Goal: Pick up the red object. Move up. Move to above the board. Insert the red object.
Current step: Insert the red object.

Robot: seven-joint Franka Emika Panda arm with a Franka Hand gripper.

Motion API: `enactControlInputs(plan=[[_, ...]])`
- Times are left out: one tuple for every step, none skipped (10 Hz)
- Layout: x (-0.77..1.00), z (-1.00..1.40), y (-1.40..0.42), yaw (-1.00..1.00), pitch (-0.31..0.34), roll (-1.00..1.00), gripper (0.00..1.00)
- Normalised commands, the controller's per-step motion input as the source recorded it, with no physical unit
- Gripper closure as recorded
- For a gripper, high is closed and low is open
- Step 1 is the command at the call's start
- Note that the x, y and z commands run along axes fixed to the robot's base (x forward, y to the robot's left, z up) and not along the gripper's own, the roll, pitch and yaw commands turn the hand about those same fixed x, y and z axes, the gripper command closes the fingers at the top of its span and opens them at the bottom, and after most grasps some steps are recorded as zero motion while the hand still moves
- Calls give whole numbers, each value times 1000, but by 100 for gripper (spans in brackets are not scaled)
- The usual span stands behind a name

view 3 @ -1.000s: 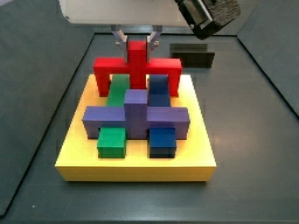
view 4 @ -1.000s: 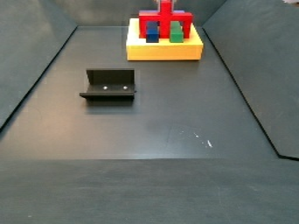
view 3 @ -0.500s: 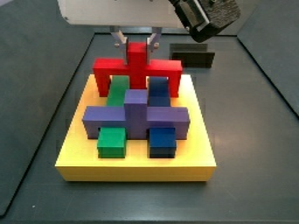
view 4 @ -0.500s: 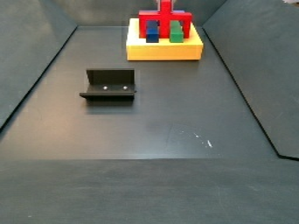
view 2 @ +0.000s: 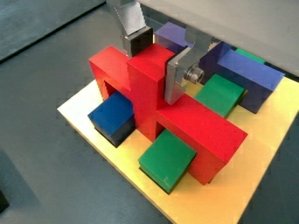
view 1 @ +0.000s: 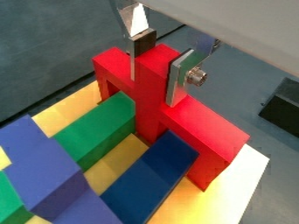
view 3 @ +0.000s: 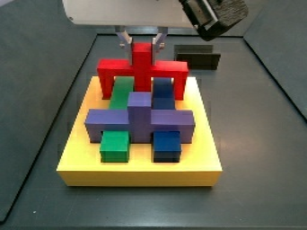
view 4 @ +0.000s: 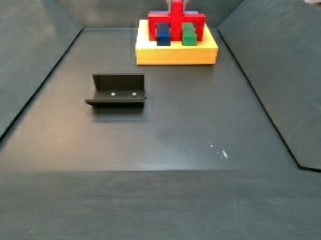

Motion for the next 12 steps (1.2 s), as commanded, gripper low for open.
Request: enactControlInputs(plan=[[126, -231, 0, 240, -40, -211, 100], [129, -220, 0, 271, -34, -204, 100], [189, -194, 0, 234, -10, -187, 100], [106, -237, 0, 183, -36, -167, 100], [0, -257, 0, 60, -21, -47, 100], [0, -380, 0, -14, 0, 0, 100], [0, -726, 0, -34, 0, 0, 100], [0, -937, 0, -9, -20, 0, 100], [0, -1000, 34, 0, -67, -51, 100], [0, -946, 29, 0, -90, -69, 100], [0, -14, 0, 0, 0, -19, 100], [0, 0, 0, 0, 0, 0, 100]])
